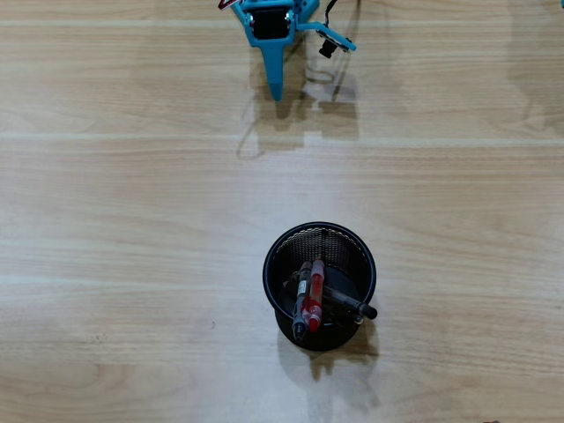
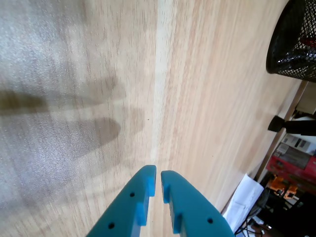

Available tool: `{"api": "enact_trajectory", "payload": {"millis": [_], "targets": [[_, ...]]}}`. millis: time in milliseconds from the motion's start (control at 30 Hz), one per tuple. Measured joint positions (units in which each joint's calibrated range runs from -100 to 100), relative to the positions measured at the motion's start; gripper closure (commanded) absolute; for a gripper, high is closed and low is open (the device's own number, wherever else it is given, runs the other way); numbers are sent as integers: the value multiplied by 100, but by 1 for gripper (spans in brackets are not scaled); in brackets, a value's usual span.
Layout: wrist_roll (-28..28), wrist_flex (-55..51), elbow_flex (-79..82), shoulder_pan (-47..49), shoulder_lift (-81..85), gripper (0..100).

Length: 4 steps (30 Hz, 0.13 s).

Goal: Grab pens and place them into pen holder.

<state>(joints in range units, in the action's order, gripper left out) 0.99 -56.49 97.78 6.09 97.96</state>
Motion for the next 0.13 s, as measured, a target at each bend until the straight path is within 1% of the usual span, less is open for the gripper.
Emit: {"api": "enact_trajectory", "payload": {"millis": [133], "targets": [[0,0,0,0,0,98]]}}
